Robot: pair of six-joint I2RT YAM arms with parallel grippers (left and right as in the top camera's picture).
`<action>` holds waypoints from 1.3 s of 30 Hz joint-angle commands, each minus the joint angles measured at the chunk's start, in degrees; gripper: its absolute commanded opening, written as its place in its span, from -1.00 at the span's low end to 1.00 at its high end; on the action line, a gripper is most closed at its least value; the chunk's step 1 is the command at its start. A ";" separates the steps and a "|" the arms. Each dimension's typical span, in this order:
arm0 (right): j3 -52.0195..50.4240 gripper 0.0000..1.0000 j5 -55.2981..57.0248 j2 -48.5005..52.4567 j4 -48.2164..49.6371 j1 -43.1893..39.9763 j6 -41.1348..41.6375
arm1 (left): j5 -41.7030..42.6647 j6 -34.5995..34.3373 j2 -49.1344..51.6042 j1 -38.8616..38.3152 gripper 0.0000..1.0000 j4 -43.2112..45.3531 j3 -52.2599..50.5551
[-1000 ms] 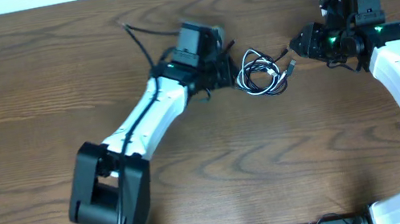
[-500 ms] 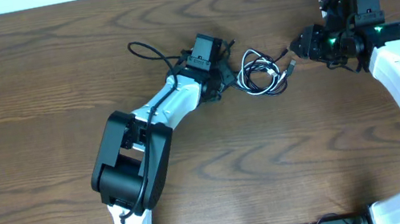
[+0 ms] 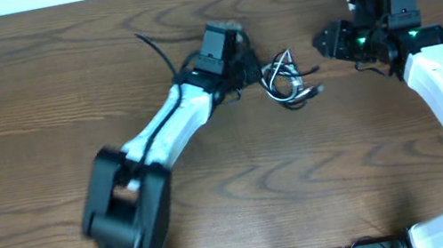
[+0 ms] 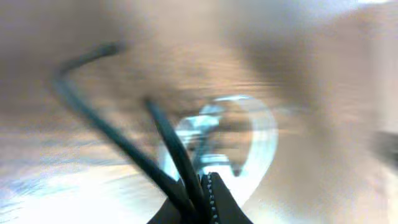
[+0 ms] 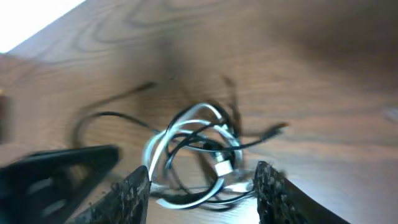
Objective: Untangle cables
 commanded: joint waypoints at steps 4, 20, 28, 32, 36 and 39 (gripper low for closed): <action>0.17 0.01 -5.20 -0.04 4.02 4.63 0.94 | 4.90 7.96 -12.11 -0.22 -0.85 0.42 0.33; 0.17 0.00 -18.05 3.82 14.19 7.17 11.63 | 8.17 4.92 -13.60 1.53 -0.85 3.21 0.33; 0.17 0.00 -26.05 9.22 18.43 8.87 12.72 | 9.22 4.92 -13.60 1.57 -0.85 3.21 0.33; 0.17 0.01 -28.63 11.34 20.76 10.01 13.57 | 9.25 4.72 -13.60 1.55 -0.85 3.21 0.33; 0.17 0.03 -30.56 12.35 22.51 10.84 13.57 | 9.22 4.72 -13.60 1.57 -0.85 3.21 0.33; 0.17 0.03 -30.67 12.66 22.45 11.61 13.57 | 9.20 4.72 -13.60 1.57 -0.85 3.34 0.33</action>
